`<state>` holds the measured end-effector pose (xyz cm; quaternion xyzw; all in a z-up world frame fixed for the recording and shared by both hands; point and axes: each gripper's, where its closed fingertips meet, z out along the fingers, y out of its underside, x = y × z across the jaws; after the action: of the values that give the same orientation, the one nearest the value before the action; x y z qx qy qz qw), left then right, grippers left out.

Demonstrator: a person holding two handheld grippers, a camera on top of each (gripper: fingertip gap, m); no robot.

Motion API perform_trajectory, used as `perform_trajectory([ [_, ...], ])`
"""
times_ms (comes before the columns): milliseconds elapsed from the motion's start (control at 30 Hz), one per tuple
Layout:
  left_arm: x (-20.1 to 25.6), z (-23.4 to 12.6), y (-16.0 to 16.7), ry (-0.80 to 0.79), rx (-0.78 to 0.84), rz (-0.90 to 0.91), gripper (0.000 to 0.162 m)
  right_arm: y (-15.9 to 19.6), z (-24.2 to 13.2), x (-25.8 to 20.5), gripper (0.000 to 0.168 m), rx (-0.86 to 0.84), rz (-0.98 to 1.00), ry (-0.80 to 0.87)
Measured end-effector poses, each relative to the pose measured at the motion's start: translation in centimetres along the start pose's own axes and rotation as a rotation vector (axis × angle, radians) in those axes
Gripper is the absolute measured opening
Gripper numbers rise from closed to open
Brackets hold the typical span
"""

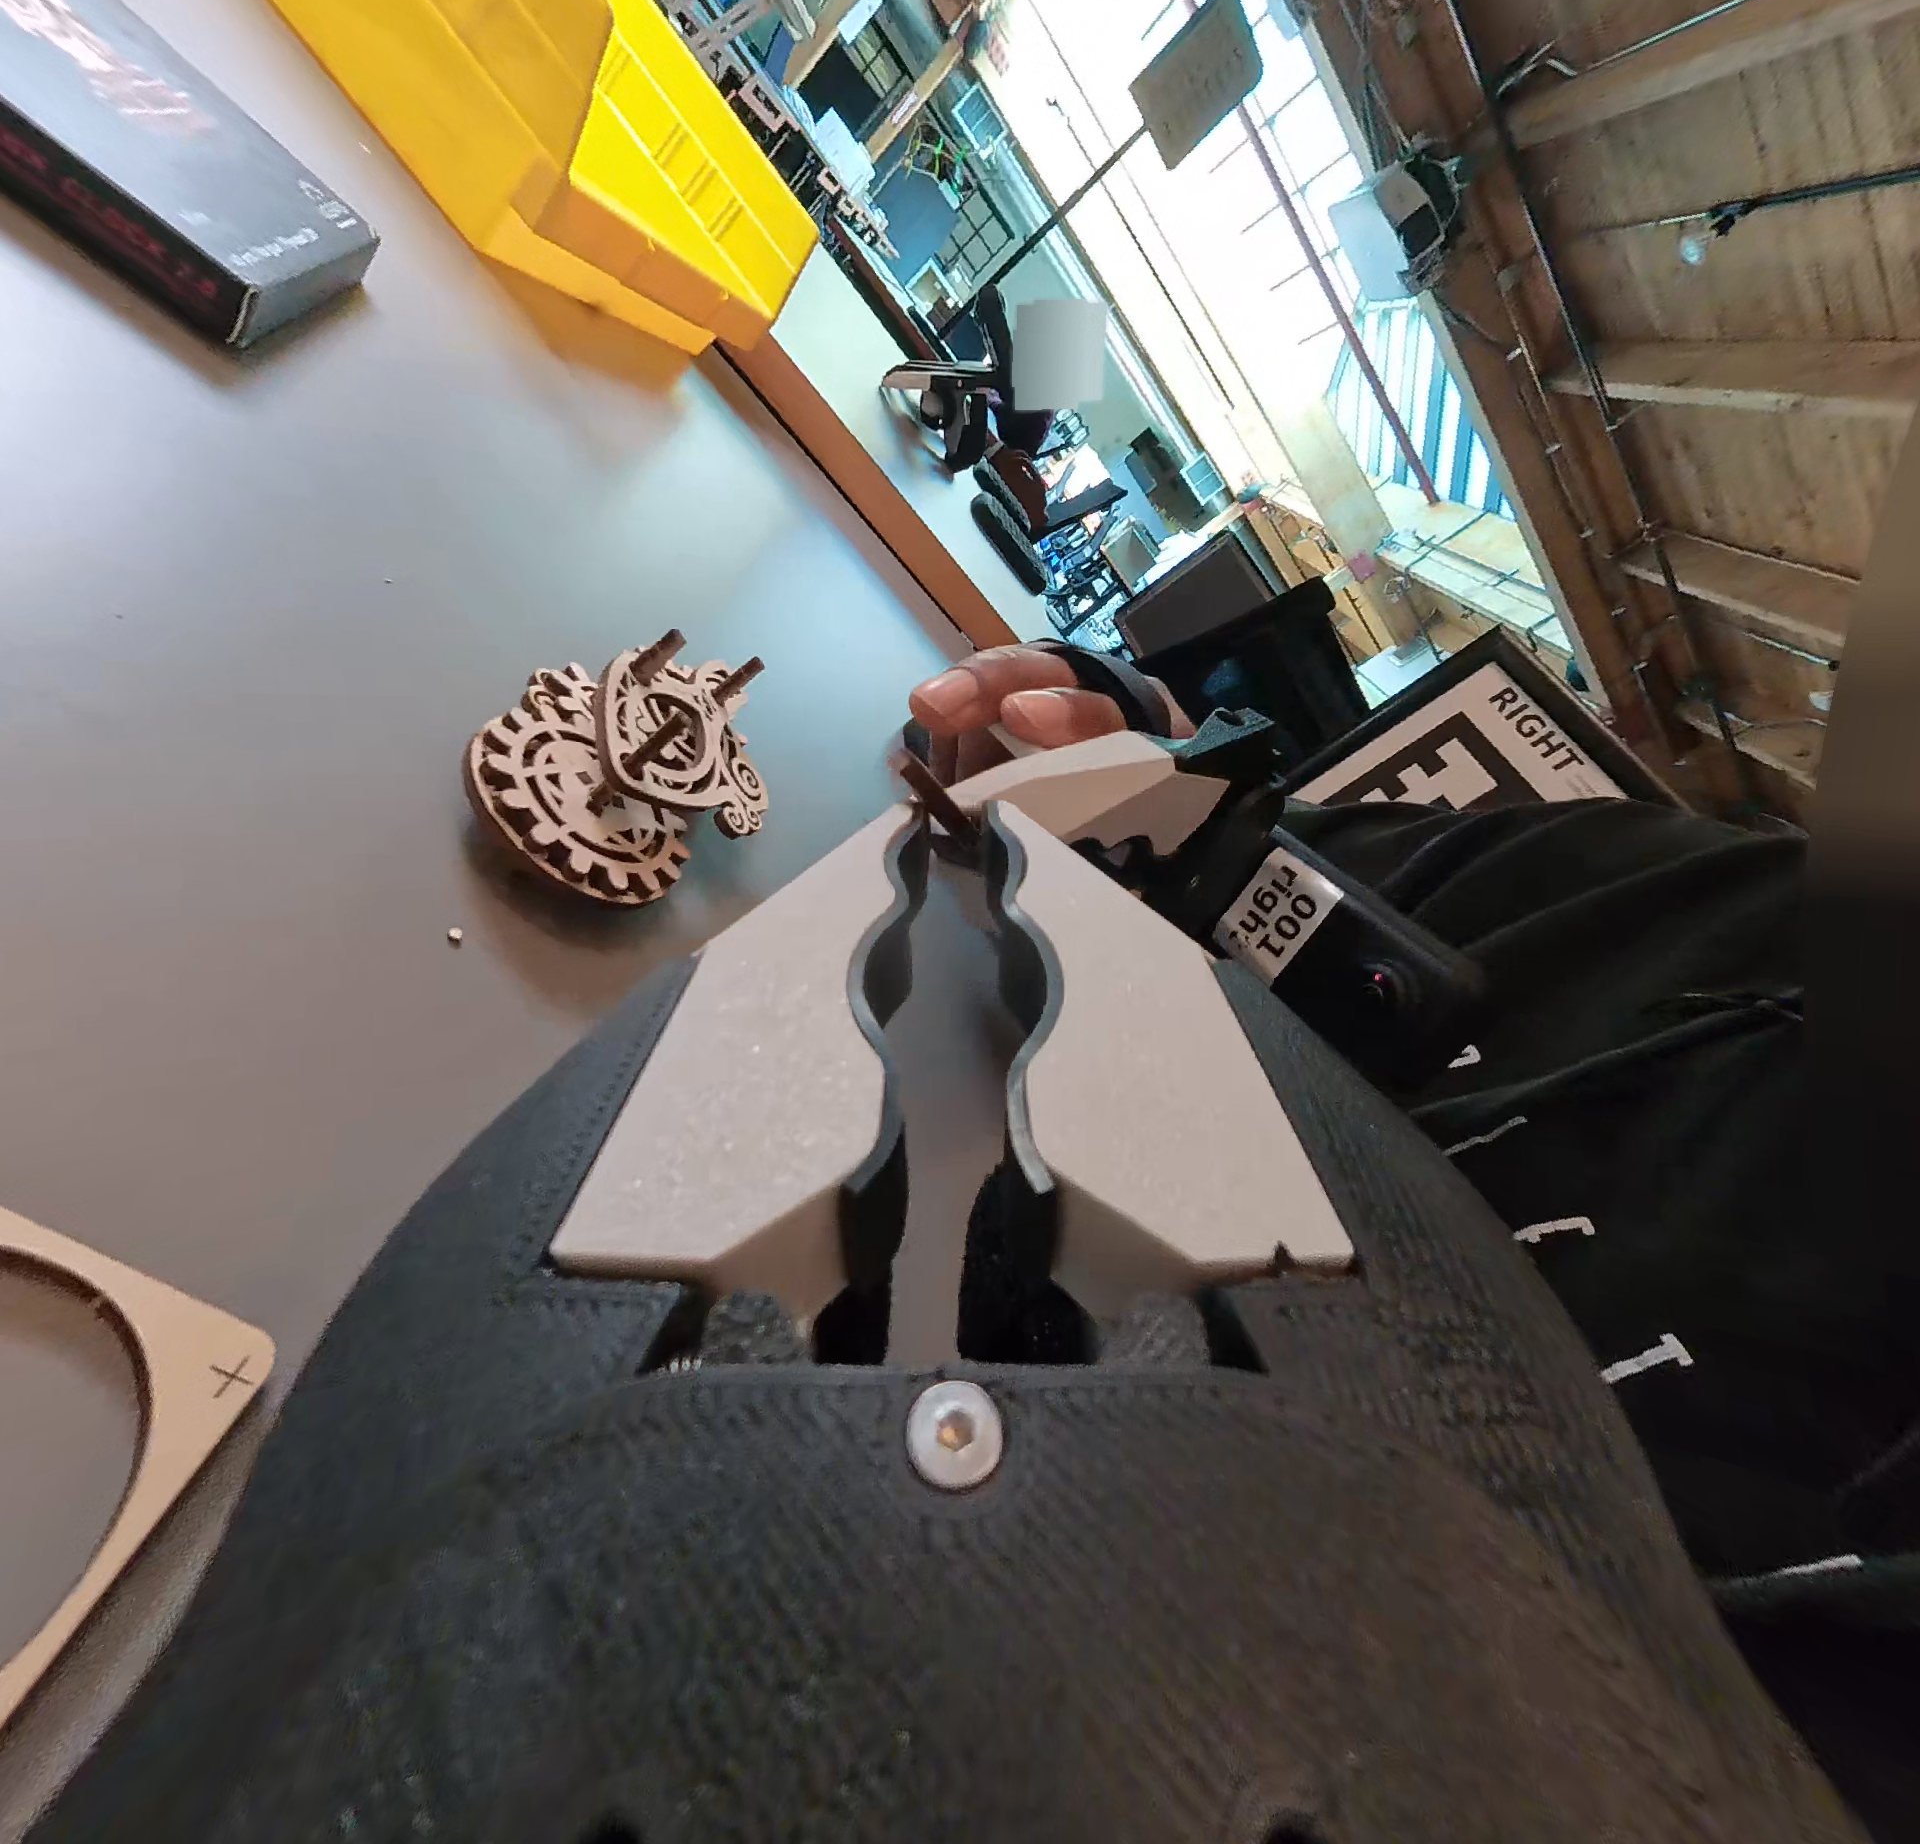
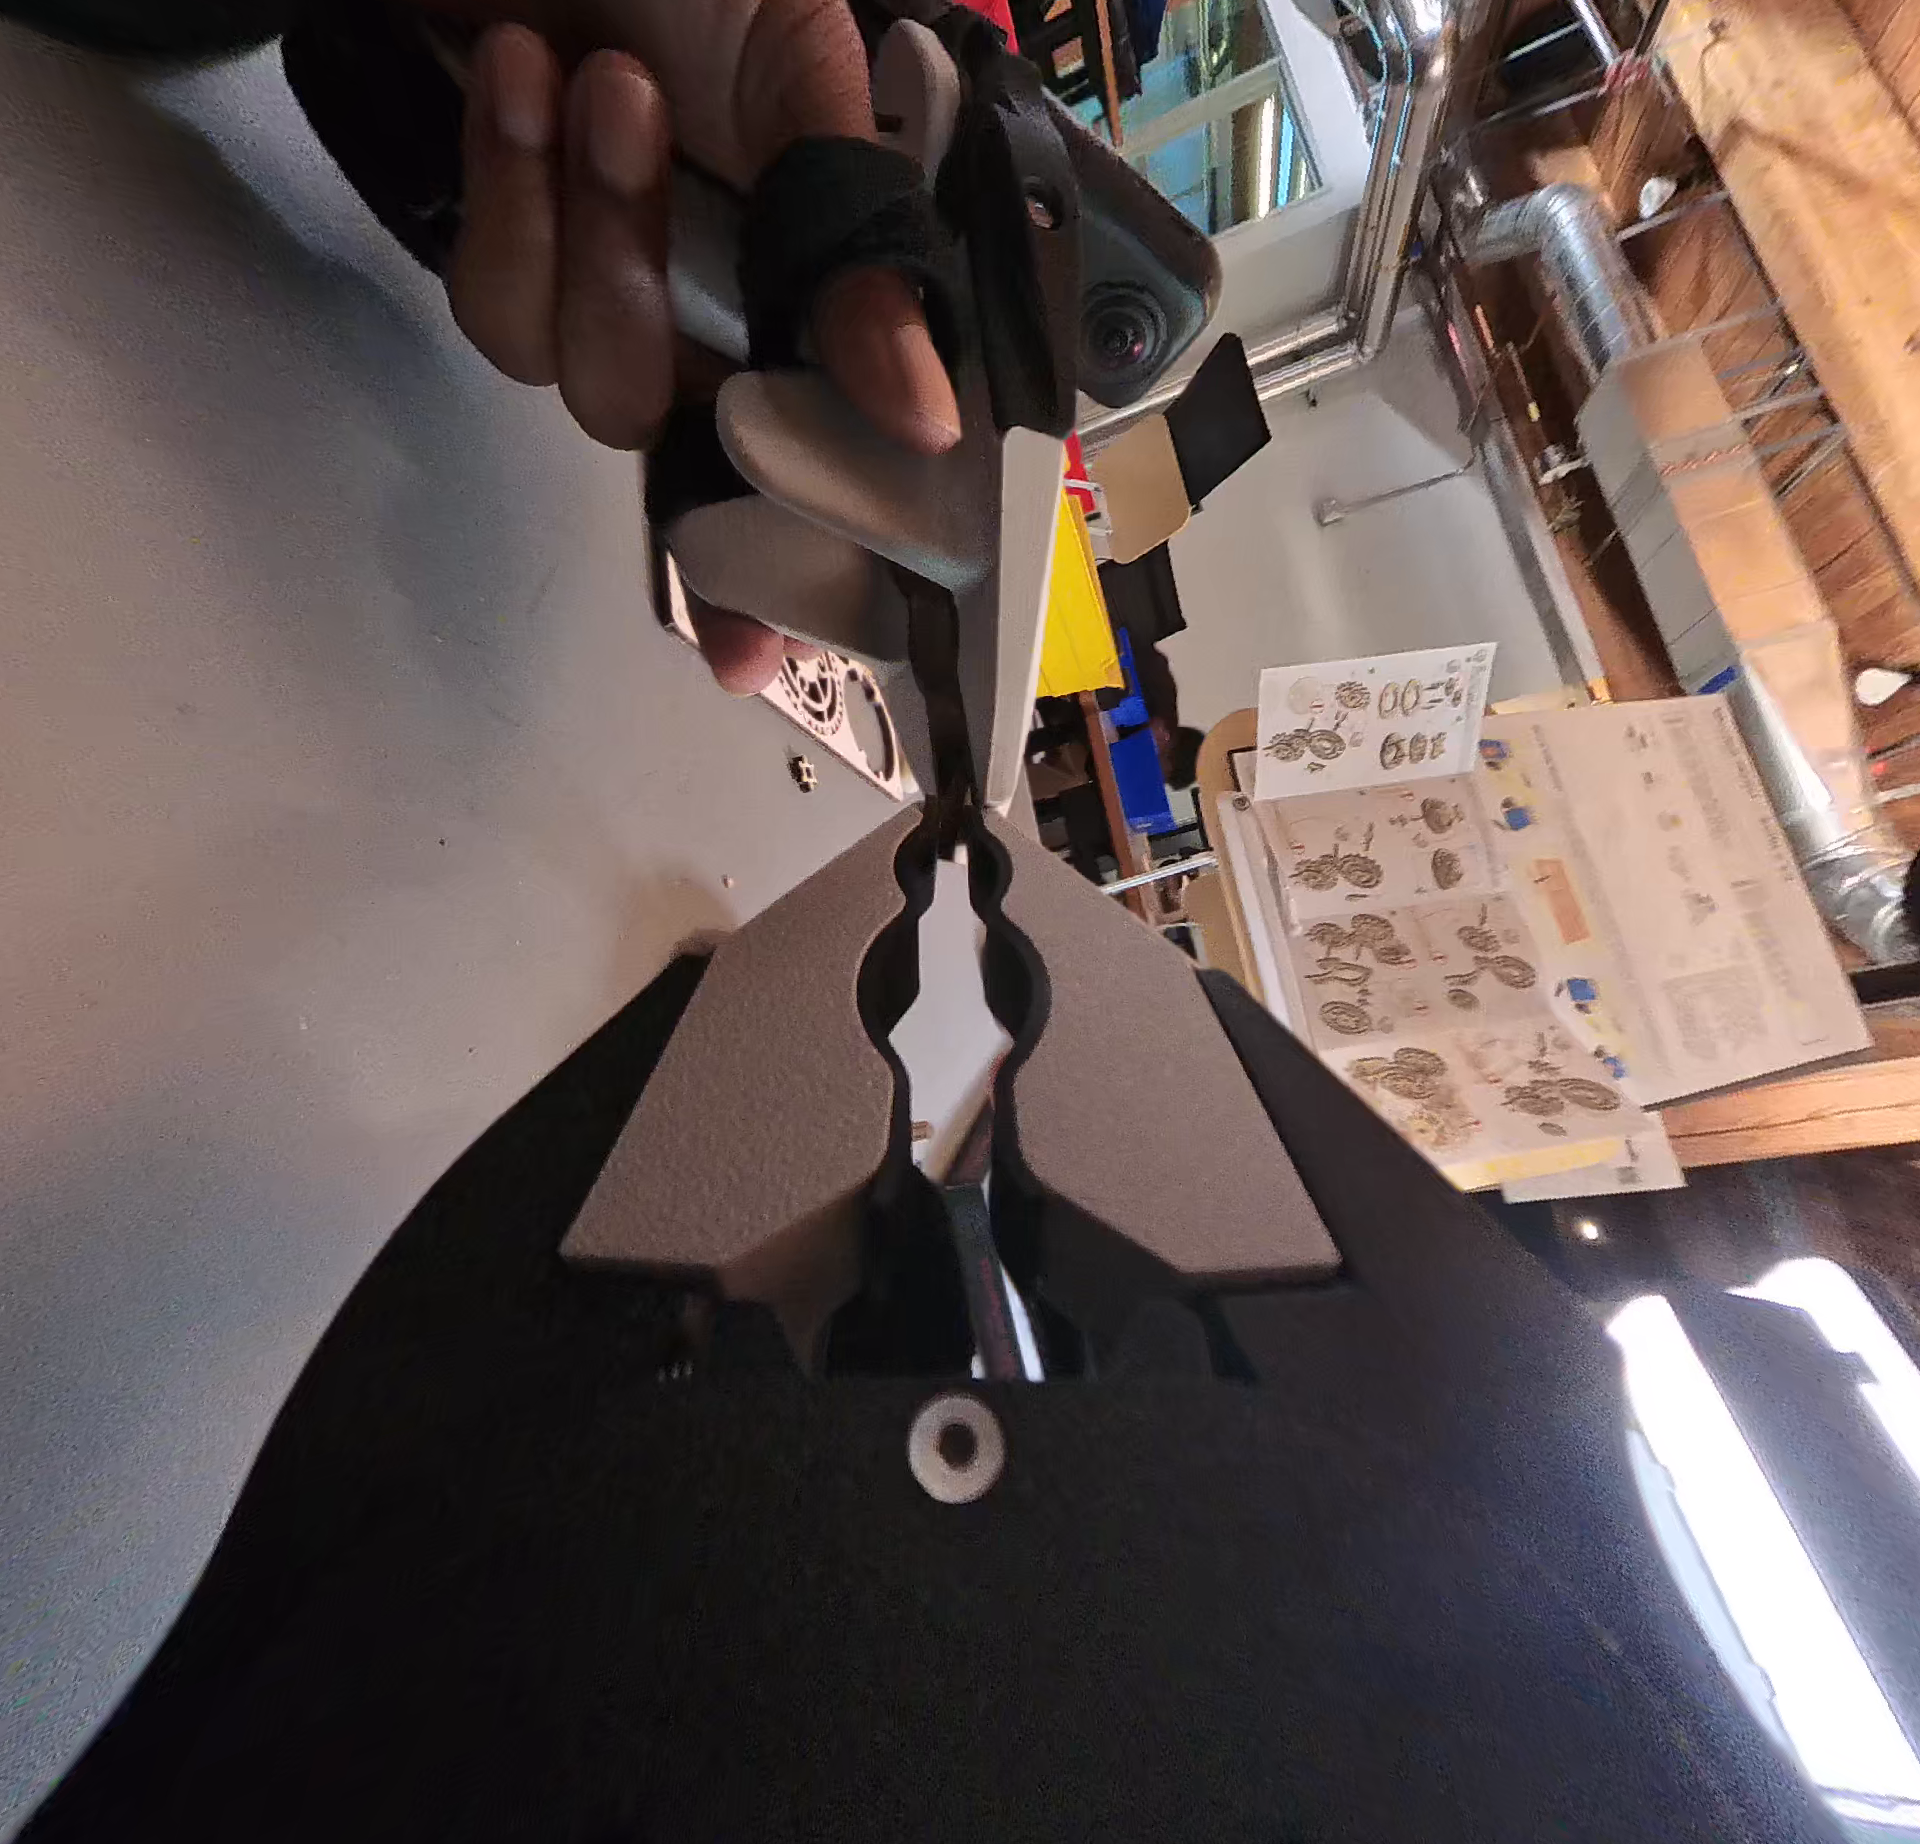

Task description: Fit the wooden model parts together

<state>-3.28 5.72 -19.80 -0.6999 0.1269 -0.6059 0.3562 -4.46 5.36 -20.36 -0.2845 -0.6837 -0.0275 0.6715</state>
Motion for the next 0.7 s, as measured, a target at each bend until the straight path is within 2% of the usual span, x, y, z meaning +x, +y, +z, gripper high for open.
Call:
perform_trajectory([
  [67,0.1,-0.1,0.1,0.005,-0.013,0.02,0.006,-0.1,0.0,-0.2,0.004,0.009,0.003,-0.01],
  [167,0.7,-0.3,-0.1,0.051,-0.013,0.022,0.003,-0.8,-0.4,0.1,0.008,0.087,0.173,-0.064],
  [333,1.4,-0.9,-0.2,0.084,-0.022,0.052,0.002,-1.5,-1.7,2.3,0.022,0.291,0.83,-0.278],
  [433,1.7,-0.7,0.7,0.103,-0.077,0.074,0.002,-0.3,-1.7,3.3,0.021,0.327,1.203,-0.408],
  [533,2.1,0.0,1.9,0.109,-0.149,0.117,0.002,0.0,-1.5,2.6,0.023,0.332,1.474,-0.58],
  [600,2.3,0.3,2.5,0.113,-0.179,0.128,0.003,-0.6,-1.6,2.2,0.022,0.359,1.602,-0.689],
  [700,2.3,0.5,2.9,0.124,-0.199,0.114,0.003,-1.3,-1.5,1.1,0.019,0.337,1.626,-0.779],
])
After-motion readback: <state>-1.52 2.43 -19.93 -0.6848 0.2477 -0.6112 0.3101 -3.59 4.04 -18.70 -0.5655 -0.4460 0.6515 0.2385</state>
